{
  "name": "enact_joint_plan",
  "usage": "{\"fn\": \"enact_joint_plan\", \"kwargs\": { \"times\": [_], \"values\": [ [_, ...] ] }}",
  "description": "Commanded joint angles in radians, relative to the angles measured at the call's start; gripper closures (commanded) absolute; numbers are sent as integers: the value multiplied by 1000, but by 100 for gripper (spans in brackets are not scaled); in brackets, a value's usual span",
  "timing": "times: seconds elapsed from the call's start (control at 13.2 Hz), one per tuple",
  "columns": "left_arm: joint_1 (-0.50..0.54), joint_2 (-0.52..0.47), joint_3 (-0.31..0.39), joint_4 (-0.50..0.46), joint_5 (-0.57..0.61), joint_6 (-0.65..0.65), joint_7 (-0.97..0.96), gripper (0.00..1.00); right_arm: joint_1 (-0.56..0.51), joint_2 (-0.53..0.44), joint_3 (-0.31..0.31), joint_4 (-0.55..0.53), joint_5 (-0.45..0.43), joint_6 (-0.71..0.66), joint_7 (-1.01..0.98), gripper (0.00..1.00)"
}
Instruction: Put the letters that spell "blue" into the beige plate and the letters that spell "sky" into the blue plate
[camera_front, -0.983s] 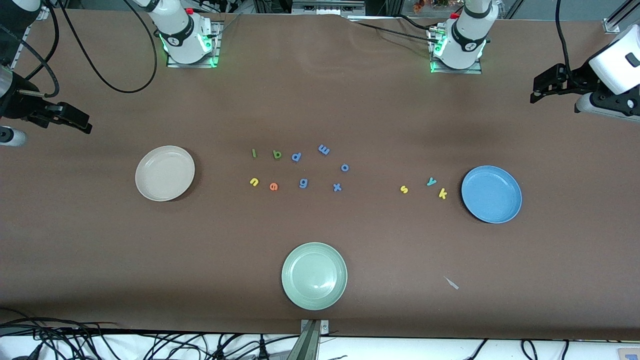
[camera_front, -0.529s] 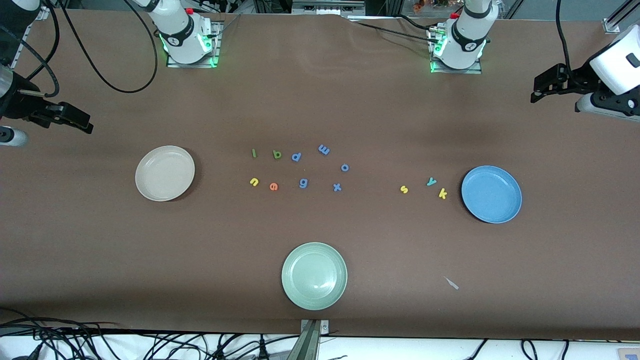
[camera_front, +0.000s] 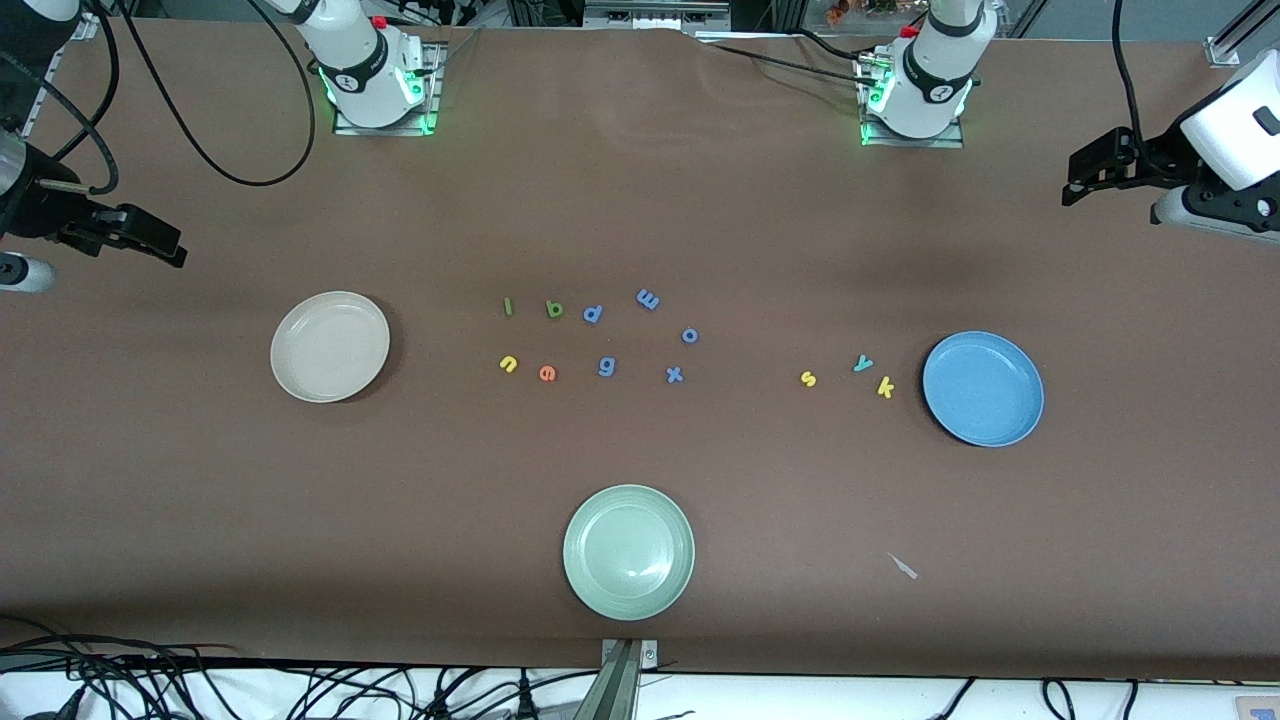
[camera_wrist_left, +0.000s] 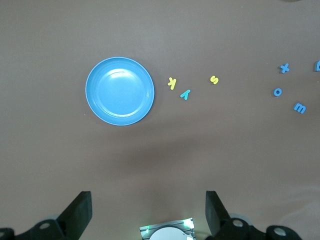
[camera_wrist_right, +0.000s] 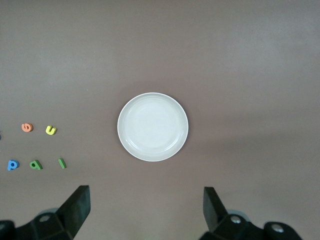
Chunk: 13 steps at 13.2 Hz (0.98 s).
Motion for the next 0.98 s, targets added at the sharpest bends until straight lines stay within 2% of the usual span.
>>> {"fn": "enact_joint_plan", "kwargs": {
  "times": [0.0,0.91],
  "values": [
    [-10,11,-1,26,18,-18,-7,0,-12,-5,7,-5,17,5,-3,0],
    [4,28,-4,21,27,-56,3,0,-12,-5,7,-7,17,3,-3,0]
  ]
}}
